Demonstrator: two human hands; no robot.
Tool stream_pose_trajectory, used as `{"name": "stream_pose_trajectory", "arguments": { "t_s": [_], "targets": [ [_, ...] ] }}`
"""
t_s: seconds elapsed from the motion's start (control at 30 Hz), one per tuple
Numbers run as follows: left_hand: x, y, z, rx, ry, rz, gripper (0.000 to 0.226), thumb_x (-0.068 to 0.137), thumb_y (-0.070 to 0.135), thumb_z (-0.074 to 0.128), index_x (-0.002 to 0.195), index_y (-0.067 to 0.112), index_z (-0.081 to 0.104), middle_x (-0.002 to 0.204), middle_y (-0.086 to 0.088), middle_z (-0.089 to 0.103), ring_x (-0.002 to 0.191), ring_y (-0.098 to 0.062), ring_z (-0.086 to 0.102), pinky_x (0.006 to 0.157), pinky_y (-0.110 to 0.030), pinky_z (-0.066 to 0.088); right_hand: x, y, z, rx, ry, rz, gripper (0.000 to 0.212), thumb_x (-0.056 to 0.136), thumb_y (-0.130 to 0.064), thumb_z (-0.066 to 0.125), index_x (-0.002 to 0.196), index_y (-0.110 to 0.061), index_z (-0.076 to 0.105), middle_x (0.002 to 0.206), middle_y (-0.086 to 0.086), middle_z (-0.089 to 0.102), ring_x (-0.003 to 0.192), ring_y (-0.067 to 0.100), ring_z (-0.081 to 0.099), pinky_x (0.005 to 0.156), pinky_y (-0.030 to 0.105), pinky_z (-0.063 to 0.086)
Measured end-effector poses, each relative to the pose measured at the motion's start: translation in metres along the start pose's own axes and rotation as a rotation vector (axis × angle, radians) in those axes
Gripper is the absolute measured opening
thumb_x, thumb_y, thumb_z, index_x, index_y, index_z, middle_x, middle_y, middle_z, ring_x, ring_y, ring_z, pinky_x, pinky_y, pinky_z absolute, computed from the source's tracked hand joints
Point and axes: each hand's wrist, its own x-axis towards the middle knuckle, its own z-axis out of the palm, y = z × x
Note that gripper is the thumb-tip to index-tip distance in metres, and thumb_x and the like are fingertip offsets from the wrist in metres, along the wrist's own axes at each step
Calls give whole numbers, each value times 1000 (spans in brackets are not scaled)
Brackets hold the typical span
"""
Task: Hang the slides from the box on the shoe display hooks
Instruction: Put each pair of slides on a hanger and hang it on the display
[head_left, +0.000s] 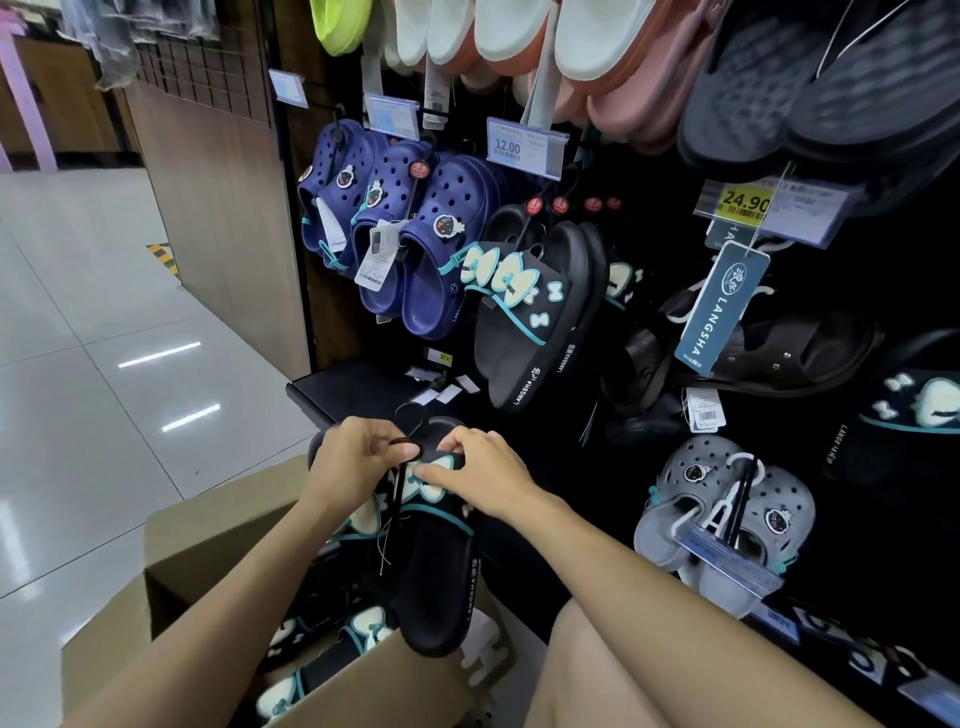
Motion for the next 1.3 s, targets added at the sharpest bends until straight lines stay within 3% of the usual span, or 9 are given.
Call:
{"name": "stream_pose_trajectory", "arguments": {
  "t_s": [0.07, 0.17, 0.3, 0.47, 0.67, 0.87, 0.97, 1.13, 1.3],
  "targets": [
    [-1, -1, 0, -20, 4, -13, 20, 86, 27, 72, 67, 26, 65, 55, 6, 62, 53, 1, 53, 53, -11, 39, 1, -1, 1, 47, -5, 11, 46, 82, -54, 71, 115, -25, 60, 98, -12, 48, 106, 14, 51, 89, 36, 53],
    [-2, -1, 0, -80, 19, -39, 20, 86, 24, 72, 68, 23, 66, 52, 15, 61, 52, 5, 54, 54, -12, 36, 2, -2, 0, 97, 36, 15, 40, 82, -44, 73, 115, -26, 61, 99, -12, 49, 112, 12, 49, 76, 27, 51],
    [-2, -3, 1, -93, 52, -68, 20, 87, 25, 72, 67, 22, 66, 53, 10, 63, 51, 0, 54, 53, -16, 37, 4, -3, -2, 123, 108, -19, 33, 86, -32, 71, 116, -22, 61, 93, -19, 45, 120, 12, 44, 89, 28, 42],
    [3, -10, 1, -116, 68, -134, 20, 88, 24, 71, 69, 18, 67, 59, -1, 68, 60, -17, 58, 59, -26, 40, 5, -4, -3, 114, 151, -29, 30, 85, -24, 73, 113, -22, 64, 86, -21, 39, 115, 13, 47, 90, 29, 43],
    [4, -19, -3, -174, 121, -217, 19, 86, 23, 73, 68, 20, 68, 54, 9, 66, 59, -15, 59, 65, -27, 43, 9, 7, -4, 146, 83, -43, 25, 81, -23, 76, 102, -28, 65, 97, -15, 50, 93, 6, 45, 86, 25, 41],
    [5, -15, -4, -198, 105, -213, 17, 85, 27, 74, 69, 22, 70, 56, 5, 68, 63, -20, 63, 72, -33, 48, 12, 14, -6, 160, 61, -70, 23, 82, -22, 75, 99, -32, 63, 101, -10, 54, 90, 1, 42, 85, 22, 38],
    [6, -12, -4, -199, 124, -198, 19, 86, 28, 73, 68, 22, 69, 59, 3, 69, 69, -25, 66, 73, -35, 49, 10, 17, -5, 81, -12, -107, 24, 83, -20, 76, 103, -29, 65, 102, -10, 56, 96, 7, 41, 90, 26, 39],
    [5, -10, -2, -193, 101, -187, 21, 86, 30, 73, 66, 22, 69, 58, 6, 68, 65, -17, 64, 74, -33, 47, 6, 19, -3, 5, -108, -119, 25, 80, -22, 78, 103, -25, 67, 97, -13, 55, 100, 9, 46, 96, 35, 45],
    [4, -6, -4, -196, 94, -158, 19, 85, 28, 73, 68, 21, 69, 59, 5, 69, 62, -14, 63, 66, -26, 42, 8, 19, -3, 26, -45, -139, 25, 78, -19, 81, 99, -25, 69, 92, -14, 59, 84, 8, 52, 89, 39, 52]
  ]
}}
